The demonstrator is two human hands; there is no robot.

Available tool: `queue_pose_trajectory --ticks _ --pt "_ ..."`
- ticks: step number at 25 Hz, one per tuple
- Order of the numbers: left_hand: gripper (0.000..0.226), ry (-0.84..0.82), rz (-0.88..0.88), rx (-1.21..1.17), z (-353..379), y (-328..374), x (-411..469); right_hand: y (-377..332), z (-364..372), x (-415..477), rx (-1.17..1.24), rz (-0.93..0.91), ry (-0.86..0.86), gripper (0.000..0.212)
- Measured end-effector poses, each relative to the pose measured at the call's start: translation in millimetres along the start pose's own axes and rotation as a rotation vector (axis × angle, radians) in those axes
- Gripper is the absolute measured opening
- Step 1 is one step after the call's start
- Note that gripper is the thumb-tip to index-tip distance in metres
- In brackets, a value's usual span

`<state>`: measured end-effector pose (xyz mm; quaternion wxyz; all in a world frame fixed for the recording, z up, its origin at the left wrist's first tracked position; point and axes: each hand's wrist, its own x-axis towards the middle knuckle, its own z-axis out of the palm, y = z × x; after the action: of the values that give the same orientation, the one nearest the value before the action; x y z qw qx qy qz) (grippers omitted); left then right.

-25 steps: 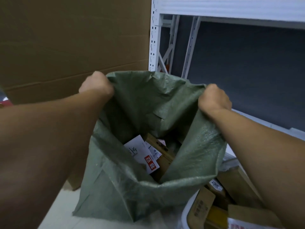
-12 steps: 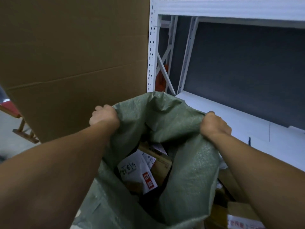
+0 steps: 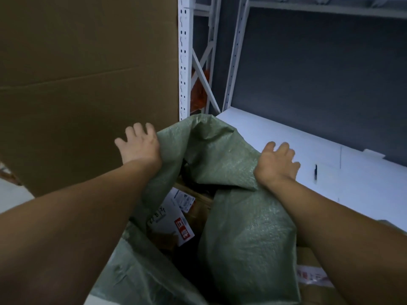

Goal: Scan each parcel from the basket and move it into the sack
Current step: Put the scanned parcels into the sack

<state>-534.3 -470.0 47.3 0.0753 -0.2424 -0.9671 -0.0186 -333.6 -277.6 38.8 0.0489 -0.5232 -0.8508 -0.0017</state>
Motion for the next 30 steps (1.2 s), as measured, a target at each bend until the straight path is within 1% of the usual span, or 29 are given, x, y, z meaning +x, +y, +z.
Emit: queue_pose_trajectory --ticks 2,3,4,5,6,8,9,10,12,14,17,19,22,23,25,30 --pt "0.071 0.122 0.187 0.018 -2.8 18.4 -3.7 -11.2 -8.3 -9.6 -0.05 -0.23 0.13 0.05" --pt "0.063 0.152 0.303 -0.024 -1.4 28.8 -7.0 -20.1 -9.9 -15.8 -0.026 -0.356 0.137 0.041" --pt "0.053 0.113 0.394 -0.118 2.7 38.8 -11.1 -30.6 -9.8 -23.3 0.023 -0.456 0.073 0.032" --pt "0.043 0.009 0.444 -0.215 7.7 49.3 -15.5 -40.3 -5.3 -30.5 0.061 -0.523 -0.043 0.025" --pt "0.035 -0.136 0.458 -0.27 14.1 59.3 -19.4 -48.5 3.2 -36.6 0.082 -0.56 -0.177 0.02" --pt "0.03 -0.393 0.422 -0.329 34.6 76.2 -21.2 -58.3 27.8 -43.8 0.064 -0.6 -0.399 0.02" --pt "0.033 -0.477 0.391 -0.368 46.0 81.1 -20.1 -59.6 42.0 -44.1 0.042 -0.613 -0.464 0.022" --pt "0.038 -0.522 0.346 -0.413 57.6 83.8 -17.7 -58.4 56.5 -41.8 0.035 -0.615 -0.506 0.025" --pt "0.053 -0.516 0.208 -0.5 73.8 80.8 -9.2 -53.4 75.7 -31.9 0.053 -0.597 -0.53 0.03" --pt "0.064 -0.437 0.092 -0.541 81.8 71.6 4.7 -49.8 89.0 -15.8 0.053 -0.564 -0.517 0.034" --pt "0.082 -0.364 -0.041 -0.496 85.5 48.4 31.7 -53.6 102.8 5.3 0.034 -0.491 -0.528 0.045" --pt "0.093 -0.346 -0.18 -0.501 93.2 20.2 50.1 -65.7 112.5 14.1 0.017 -0.44 -0.56 0.06" --pt "0.1 -0.337 -0.33 -0.425 109.5 -20.6 63.3 -73.3 129.0 23.4 -0.007 -0.337 -0.596 0.077" --pt "0.1 -0.34 -0.358 -0.397 115.0 -28.0 63.9 -72.3 135.2 25.6 -0.015 -0.314 -0.599 0.08" --pt "0.098 -0.336 -0.36 -0.356 123.6 -28.9 61.0 -69.2 143.6 28.3 -0.03 -0.298 -0.594 0.084" --pt "0.098 -0.362 -0.261 -0.294 124.0 4.4 43.2 -69.4 140.8 24.2 0.037 -0.323 -0.612 0.086"
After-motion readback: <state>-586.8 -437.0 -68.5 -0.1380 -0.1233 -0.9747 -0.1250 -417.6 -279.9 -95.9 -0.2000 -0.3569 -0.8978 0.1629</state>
